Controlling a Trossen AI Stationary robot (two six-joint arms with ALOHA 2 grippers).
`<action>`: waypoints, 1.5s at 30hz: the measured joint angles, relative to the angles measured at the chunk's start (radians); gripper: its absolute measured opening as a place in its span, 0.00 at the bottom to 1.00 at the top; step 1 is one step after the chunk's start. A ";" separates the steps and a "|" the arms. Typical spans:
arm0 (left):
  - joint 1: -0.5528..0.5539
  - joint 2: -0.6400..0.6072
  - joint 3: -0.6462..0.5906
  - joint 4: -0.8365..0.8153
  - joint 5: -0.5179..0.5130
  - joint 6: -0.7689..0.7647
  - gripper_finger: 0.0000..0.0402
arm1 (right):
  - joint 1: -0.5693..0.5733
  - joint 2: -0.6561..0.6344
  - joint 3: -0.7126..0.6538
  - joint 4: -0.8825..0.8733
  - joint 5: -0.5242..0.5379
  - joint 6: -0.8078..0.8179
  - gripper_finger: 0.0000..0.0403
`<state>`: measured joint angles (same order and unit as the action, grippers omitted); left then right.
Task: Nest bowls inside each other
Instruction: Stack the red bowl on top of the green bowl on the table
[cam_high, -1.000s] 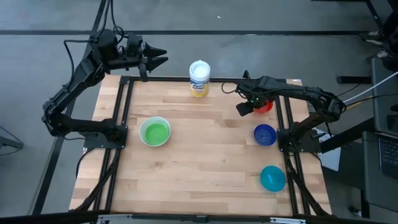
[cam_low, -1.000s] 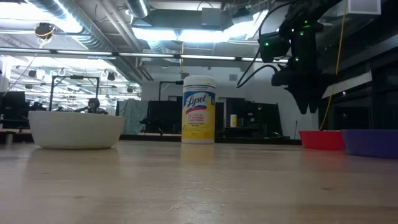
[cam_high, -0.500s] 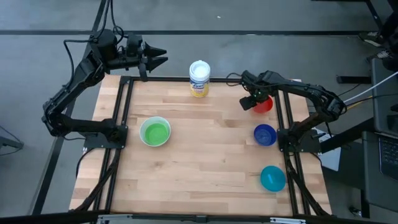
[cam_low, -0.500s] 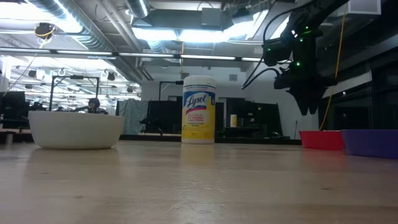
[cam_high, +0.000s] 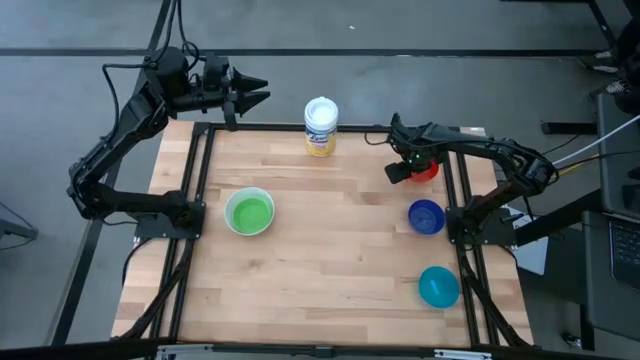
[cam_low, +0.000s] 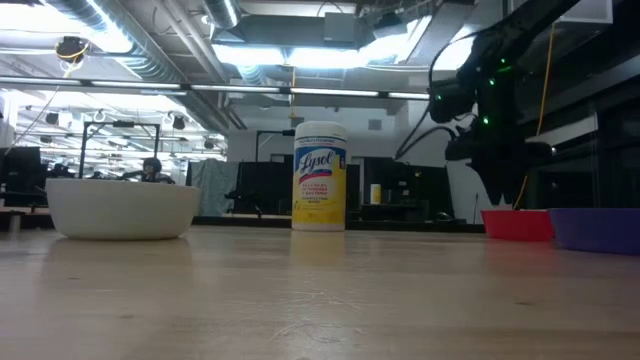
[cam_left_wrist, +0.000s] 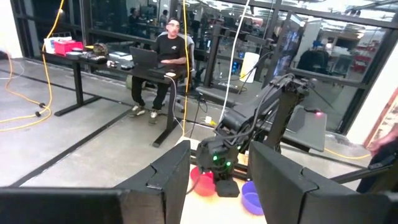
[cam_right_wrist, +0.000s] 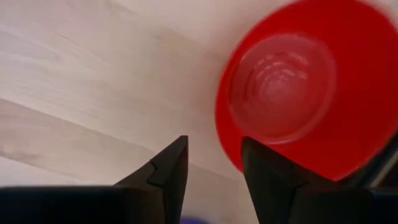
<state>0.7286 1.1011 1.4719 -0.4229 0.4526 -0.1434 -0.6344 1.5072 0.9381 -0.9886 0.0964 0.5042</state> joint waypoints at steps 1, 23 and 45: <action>0.004 0.000 0.000 0.000 0.004 0.000 0.40 | 0.000 0.000 -0.019 0.019 -0.007 0.004 0.37; 0.089 0.000 0.000 0.000 0.101 -0.019 0.40 | -0.015 0.000 -0.138 0.182 -0.041 0.090 0.04; 0.095 0.000 0.000 0.000 0.104 0.024 0.40 | 0.077 -0.003 0.262 0.296 -0.424 0.027 0.01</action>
<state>0.8233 1.1011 1.4719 -0.4232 0.5566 -0.1196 -0.5576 1.5043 1.2005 -0.6921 -0.3275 0.5307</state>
